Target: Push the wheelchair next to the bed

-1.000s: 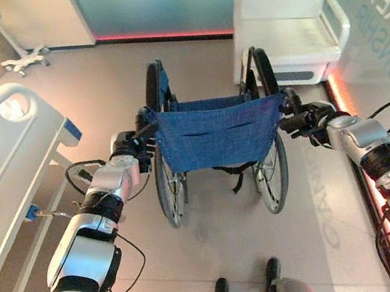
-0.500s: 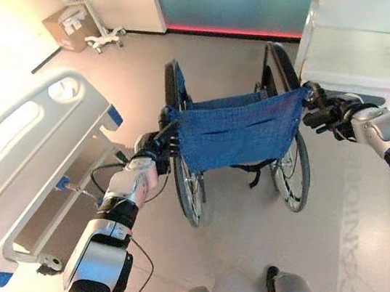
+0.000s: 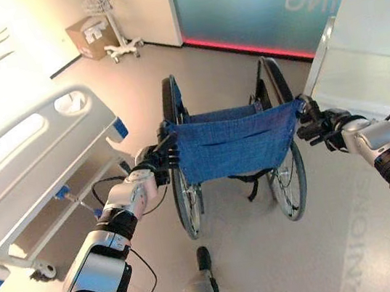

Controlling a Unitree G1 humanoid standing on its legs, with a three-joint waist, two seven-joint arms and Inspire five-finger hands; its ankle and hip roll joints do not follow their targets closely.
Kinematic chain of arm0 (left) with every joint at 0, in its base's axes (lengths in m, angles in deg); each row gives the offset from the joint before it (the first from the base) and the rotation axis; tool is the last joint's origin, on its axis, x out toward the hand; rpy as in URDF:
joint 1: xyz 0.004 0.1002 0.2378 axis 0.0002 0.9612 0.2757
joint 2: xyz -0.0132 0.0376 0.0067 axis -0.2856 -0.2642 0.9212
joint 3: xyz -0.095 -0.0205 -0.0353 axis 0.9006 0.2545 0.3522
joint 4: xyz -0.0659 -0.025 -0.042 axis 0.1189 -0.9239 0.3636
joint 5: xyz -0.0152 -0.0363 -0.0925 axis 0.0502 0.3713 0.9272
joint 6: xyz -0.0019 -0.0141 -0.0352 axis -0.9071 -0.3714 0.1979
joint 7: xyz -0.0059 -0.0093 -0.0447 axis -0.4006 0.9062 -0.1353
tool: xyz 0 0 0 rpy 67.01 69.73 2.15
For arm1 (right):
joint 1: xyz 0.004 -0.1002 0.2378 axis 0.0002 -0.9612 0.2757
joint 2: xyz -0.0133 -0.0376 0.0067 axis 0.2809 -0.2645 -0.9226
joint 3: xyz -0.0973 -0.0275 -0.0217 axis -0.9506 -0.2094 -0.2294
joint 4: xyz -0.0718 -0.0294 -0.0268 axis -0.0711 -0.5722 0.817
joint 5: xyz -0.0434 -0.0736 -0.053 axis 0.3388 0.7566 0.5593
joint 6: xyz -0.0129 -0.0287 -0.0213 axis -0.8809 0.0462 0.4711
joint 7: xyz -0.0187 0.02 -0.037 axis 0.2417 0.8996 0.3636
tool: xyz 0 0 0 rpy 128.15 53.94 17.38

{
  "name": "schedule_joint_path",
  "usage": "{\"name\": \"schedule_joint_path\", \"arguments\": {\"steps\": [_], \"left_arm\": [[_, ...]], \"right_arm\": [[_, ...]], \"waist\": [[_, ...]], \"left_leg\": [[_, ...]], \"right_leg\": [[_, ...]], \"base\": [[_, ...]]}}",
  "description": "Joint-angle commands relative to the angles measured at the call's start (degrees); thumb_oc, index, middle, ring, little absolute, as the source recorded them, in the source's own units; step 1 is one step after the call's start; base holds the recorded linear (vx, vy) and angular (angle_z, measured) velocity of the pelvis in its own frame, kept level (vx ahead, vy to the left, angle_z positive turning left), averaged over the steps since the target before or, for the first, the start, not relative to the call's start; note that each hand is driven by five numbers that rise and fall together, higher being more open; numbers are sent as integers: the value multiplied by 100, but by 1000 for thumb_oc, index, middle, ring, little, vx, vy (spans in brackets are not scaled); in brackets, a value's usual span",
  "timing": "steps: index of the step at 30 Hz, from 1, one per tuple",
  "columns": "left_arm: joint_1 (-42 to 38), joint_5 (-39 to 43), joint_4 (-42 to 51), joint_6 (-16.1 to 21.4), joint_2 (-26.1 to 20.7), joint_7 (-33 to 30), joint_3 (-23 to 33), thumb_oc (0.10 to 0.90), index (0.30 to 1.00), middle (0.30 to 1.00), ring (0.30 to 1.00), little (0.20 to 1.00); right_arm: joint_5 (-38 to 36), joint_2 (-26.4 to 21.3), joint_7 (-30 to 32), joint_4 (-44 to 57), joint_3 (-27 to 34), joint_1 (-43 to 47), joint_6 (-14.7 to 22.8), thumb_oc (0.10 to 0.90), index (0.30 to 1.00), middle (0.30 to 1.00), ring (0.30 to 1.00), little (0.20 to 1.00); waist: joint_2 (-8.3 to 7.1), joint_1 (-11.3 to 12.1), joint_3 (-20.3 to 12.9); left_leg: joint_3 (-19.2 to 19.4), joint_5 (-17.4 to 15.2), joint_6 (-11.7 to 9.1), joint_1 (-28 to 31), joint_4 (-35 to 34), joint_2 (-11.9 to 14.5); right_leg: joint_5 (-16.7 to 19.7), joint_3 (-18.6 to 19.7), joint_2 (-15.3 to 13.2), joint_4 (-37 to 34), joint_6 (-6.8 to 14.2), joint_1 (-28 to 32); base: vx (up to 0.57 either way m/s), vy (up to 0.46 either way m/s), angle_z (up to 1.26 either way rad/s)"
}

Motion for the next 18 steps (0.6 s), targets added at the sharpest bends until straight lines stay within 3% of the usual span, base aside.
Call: {"name": "schedule_joint_path", "arguments": {"steps": [1, 2, 3, 7, 8, 9, 10, 12, 14, 16, 17, 18], "left_arm": [[252, -415, -31, 197, -788, -125, 491, 400, 300, 300, 300, 300], [253, -411, -60, 203, -801, -124, 488, 400, 300, 300, 300, 300], [208, -446, -168, 182, -822, -105, 490, 400, 300, 300, 300, 300], [-83, -581, -419, 140, -846, 54, 364, 400, 300, 300, 300, 300], [-153, -624, -459, 137, -841, 55, 331, 400, 300, 300, 300, 300], [-277, -660, -598, 160, -810, 63, 259, 400, 300, 300, 300, 300], [-361, -659, -694, 186, -774, 64, 195, 400, 300, 300, 300, 300], [-419, -664, -761, 202, -733, 52, 165, 400, 300, 300, 300, 300], [-521, -723, -923, 257, -642, 49, 136, 400, 300, 300, 300, 300], [-693, -789, -1028, 287, -562, -32, 142, 400, 300, 300, 300, 300], [-696, -788, -1029, 287, -563, -32, 142, 400, 300, 300, 300, 300], [-695, -780, -1011, 332, -553, -82, 152, 400, 300, 300, 300, 300]], "right_arm": [[-107, 280, -739, 447, -19, 453, 1084, 400, 300, 300, 300, 300], [-87, 316, -770, 425, -11, 432, 1096, 400, 300, 300, 300, 300], [-79, 441, -739, 396, -2, 330, 1142, 400, 300, 300, 300, 300], [-120, 587, -614, 436, 68, 141, 1220, 400, 300, 300, 300, 300], [-156, 592, -614, 445, 91, 123, 1256, 400, 300, 300, 300, 300], [-166, 630, -652, 456, 131, 103, 1299, 400, 300, 300, 300, 300], [-206, 639, -678, 464, 139, 101, 1344, 400, 300, 300, 300, 300], [-182, 680, -711, 436, 154, 114, 1363, 400, 300, 300, 300, 300], [-100, 769, -766, 325, 174, 193, 1384, 400, 300, 300, 300, 300], [-28, 870, -809, 165, 227, 449, 1389, 400, 300, 300, 300, 300], [-27, 871, -811, 161, 226, 455, 1390, 400, 300, 300, 300, 300], [26, 877, -814, 142, 247, 542, 1387, 400, 300, 300, 300, 300]], "waist": [[-128, 401, -316], [-145, 416, -327], [-246, 499, -359], [-422, 642, -429], [-432, 680, -460], [-566, 683, -508], [-568, 655, -537], [-565, 613, -555], [-549, 563, -584], [-530, 512, -510], [-526, 508, -507], [-505, 477, -442]], "left_leg": [[-65, 739, 397, -99, -76, -258], [-68, 641, 436, -92, 19, -276], [-115, 204, 543, -65, 309, -377], [-62, -222, 842, 82, 489, -592], [34, -219, 981, 88, 466, -623], [116, -470, 1088, 231, 453, -831], [206, -602, 1194, 325, 443, -886], [259, -697, 1262, 435, 434, -934], [377, -853, 1354, 591, 420, -954], [400, -1001, 1308, 703, 534, -925], [394, -1006, 1303, 701, 543, -918], [339, -1037, 1226, 759, 601, -894]], "right_leg": [[-164, 1140, 53, 742, -111, -236], [-203, 1122, 30, 788, -104, -237], [-422, 1053, -174, 1037, 6, -138], [-321, 713, -550, 1698, 331, -97], [-107, 624, -648, 1944, 432, -130], [298, 582, -937, 2592, 649, -178], [575, 562, -1046, 3086, 727, -284], [776, 586, -1104, 3315, 772, -413], [903, 528, -1261, 3343, 769, -598], [649, 390, -1223, 2342, 696, -831], [650, 382, -1213, 2329, 689, -821], [535, 375, -1156, 1802, 659, -992]], "base": [[433, 189, -53], [463, 193, -43], [418, 184, -38], [348, 216, -32], [373, 314, -2], [392, 357, 11], [353, 280, 24], [239, 177, 26], [292, 131, 17], [269, -32, 12], [217, -84, -14], [134, -70, -27]]}}
